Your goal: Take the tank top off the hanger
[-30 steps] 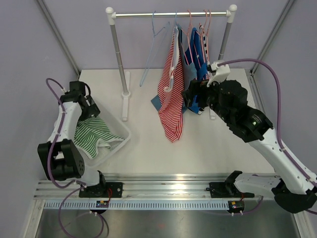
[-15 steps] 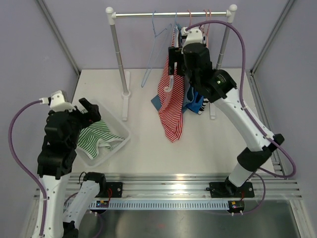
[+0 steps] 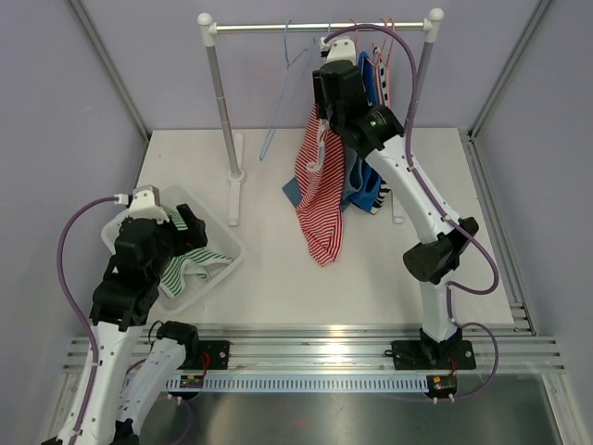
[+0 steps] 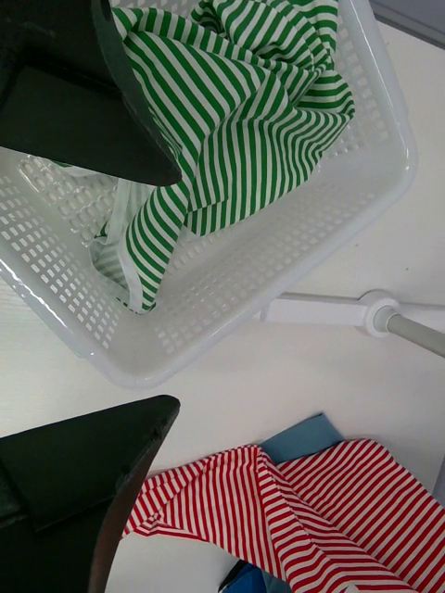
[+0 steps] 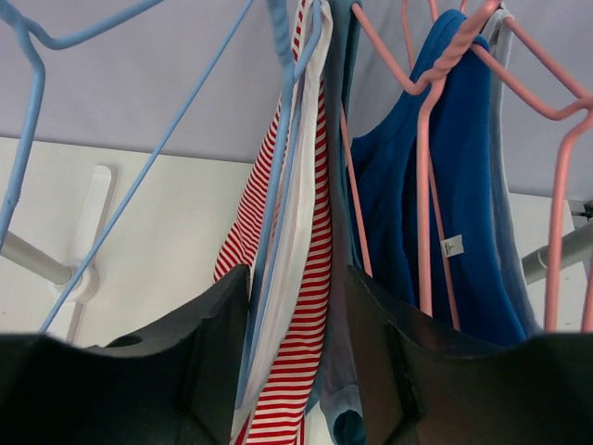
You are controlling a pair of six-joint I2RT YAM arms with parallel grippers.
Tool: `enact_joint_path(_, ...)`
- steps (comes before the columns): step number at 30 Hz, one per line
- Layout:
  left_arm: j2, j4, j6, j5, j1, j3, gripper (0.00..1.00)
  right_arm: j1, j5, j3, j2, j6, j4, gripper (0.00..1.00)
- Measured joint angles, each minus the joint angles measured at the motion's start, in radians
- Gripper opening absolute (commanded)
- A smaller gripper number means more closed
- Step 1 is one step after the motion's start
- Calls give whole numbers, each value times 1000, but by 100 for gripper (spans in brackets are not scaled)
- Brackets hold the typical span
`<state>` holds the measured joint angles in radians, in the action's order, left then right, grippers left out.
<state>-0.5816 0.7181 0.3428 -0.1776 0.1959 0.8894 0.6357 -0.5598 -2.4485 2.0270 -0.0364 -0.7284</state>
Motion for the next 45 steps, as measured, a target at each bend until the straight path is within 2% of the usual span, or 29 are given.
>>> enact_joint_path(1,0,-3,-1,2,6,0,99,-2,1,-3,10,4,3,47)
enact_joint_path(2,-2,-5,-2,3,11,0,99,-3,1,-6,18,7,7,38)
enact_joint_path(5,-4,-6,-5,13,16,0,99,-4,2,-14,38,10,11,27)
enact_joint_path(10,-5,-10,-7,28,16,0,99,-4,-2,-16,44,1,39,20)
enact_joint_path(11,-5,-10,-7,30,16,0,99,-4,-3,-16,44,-2,45,16)
enact_joint_path(12,-5,-10,-7,33,16,0,99,-4,-3,-16,45,-3,51,8)
enact_joint_path(17,-5,-11,-9,39,16,0,99,-5,-6,-19,45,-13,52,0)
enact_joint_path(31,-5,-12,-11,39,16,0,99,-5,56,-32,22,-39,75,0)
enact_joint_path(40,-3,-14,-11,39,16,0,99,-6,109,-23,-75,-40,77,0)
enact_joint_path(45,-2,-17,-11,39,16,0,99,-6,150,54,-160,-48,85,0)
